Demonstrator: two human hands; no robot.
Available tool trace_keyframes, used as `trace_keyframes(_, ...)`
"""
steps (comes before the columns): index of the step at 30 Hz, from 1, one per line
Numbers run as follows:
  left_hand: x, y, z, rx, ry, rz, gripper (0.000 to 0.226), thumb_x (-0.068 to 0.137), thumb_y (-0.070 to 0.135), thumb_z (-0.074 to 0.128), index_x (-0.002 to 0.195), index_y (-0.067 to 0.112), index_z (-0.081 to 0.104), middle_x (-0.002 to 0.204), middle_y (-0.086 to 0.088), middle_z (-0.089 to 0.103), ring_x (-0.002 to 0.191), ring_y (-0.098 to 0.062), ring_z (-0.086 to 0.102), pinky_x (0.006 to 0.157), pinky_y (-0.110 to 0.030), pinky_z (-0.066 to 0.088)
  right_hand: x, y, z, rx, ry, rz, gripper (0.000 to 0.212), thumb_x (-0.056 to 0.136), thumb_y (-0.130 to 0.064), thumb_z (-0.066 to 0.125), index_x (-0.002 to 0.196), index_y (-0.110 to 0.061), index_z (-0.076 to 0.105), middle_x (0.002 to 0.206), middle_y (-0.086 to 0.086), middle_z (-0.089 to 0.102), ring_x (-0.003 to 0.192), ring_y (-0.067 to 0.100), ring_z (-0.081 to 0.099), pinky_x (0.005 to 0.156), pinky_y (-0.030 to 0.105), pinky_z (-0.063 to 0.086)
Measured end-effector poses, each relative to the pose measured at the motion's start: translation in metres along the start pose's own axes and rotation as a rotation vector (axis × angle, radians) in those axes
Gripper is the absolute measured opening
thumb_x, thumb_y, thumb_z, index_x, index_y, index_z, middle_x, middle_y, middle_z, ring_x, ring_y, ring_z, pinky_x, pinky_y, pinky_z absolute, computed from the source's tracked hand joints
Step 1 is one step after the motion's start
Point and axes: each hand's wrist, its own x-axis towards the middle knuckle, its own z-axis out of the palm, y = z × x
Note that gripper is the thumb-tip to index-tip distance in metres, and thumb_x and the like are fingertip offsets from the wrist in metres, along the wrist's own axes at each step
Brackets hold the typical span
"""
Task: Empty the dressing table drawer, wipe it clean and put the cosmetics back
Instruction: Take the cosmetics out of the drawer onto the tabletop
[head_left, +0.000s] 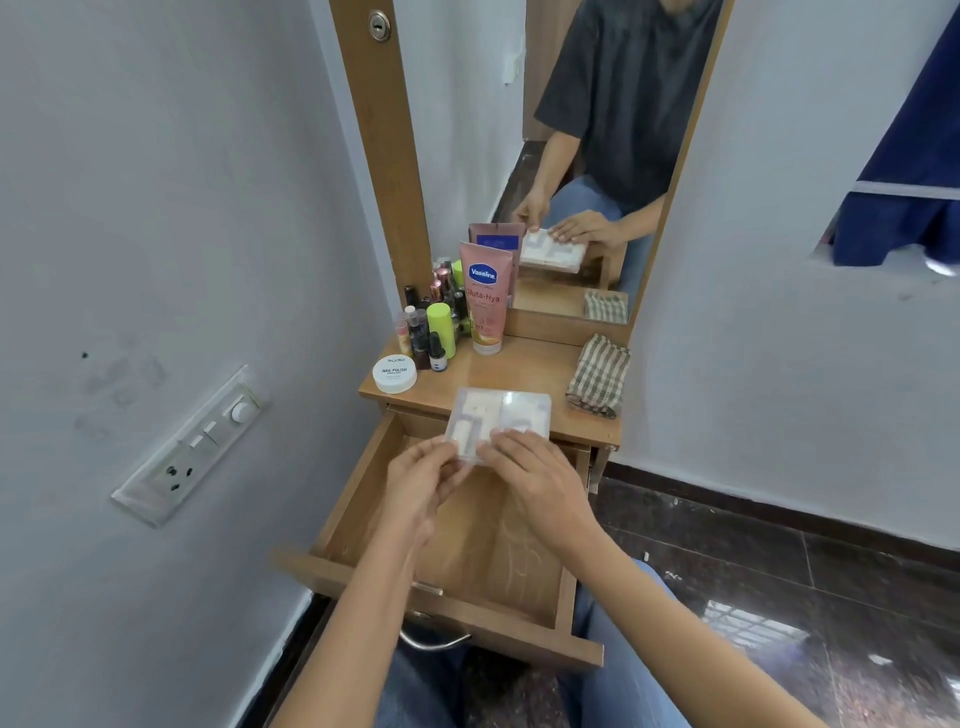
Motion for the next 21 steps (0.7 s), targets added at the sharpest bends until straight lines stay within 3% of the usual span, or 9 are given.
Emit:
trace_keyframes(7,0.039,-0.010,0.039,0.139,0.034,0.077,0.010,0.088,0.003,0.062,0.096,-0.003,0.063,0.092,-0.016,0.063,0.076,-0.016,0.064,0.066,-0.020,0.058,0.016,0.032,0.008,-0.060,-0.140,0.184,0.042,0.080,-0.016,0.039,0.106,-0.015,0.071,0.109,0.006,0.071,0.101,0.023,0.068,0.087,0.039,0.052)
trace_keyframes(10,0.044,-0.020,0.040,0.577,0.129,0.289,0.017,0.088,0.017,0.065,0.103,0.008,0.067,0.092,-0.007,0.068,0.074,-0.012,0.064,0.061,-0.015,0.048,0.018,0.038,0.016,-0.057,-0.158,0.240,0.040,0.078,-0.013,0.040,0.103,-0.012,0.072,0.107,0.008,0.071,0.098,0.025,0.069,0.087,0.044,0.052)
trace_keyframes(12,0.048,-0.023,0.038,0.831,0.166,0.454,0.025,0.085,0.021,0.068,0.107,0.011,0.068,0.090,-0.002,0.068,0.076,-0.010,0.059,0.067,-0.015,0.038,0.023,0.039,0.019,-0.060,-0.142,0.270,0.033,0.073,-0.003,0.054,0.100,-0.010,0.072,0.104,0.010,0.072,0.096,0.026,0.069,0.086,0.046,0.053)
trace_keyframes(15,0.052,-0.021,0.043,0.910,0.155,0.557,0.026,0.085,0.020,0.067,0.109,0.012,0.069,0.088,0.002,0.067,0.077,-0.011,0.059,0.068,-0.015,0.036,0.031,0.043,0.025,-0.020,-0.147,0.345,0.039,0.070,0.010,0.063,0.104,-0.007,0.070,0.109,0.013,0.070,0.103,0.030,0.066,0.095,0.046,0.047)
trace_keyframes(18,0.056,-0.014,0.053,1.029,0.147,0.581,0.024,0.086,0.027,0.064,0.109,0.022,0.069,0.093,0.005,0.071,0.084,-0.016,0.064,0.067,-0.024,0.043,0.041,0.050,0.027,0.003,-0.204,0.446,0.045,0.081,0.011,0.050,0.120,-0.009,0.063,0.126,0.013,0.061,0.121,0.028,0.055,0.111,0.040,0.030)
trace_keyframes(21,0.068,-0.011,0.062,1.154,0.148,0.560,0.027,0.088,0.035,0.060,0.113,0.028,0.066,0.101,0.006,0.070,0.093,-0.019,0.064,0.069,-0.030,0.047,0.053,0.058,0.027,0.017,-0.243,0.516,0.038,0.085,0.006,0.047,0.116,-0.008,0.063,0.119,0.011,0.063,0.114,0.031,0.054,0.106,0.039,0.034)
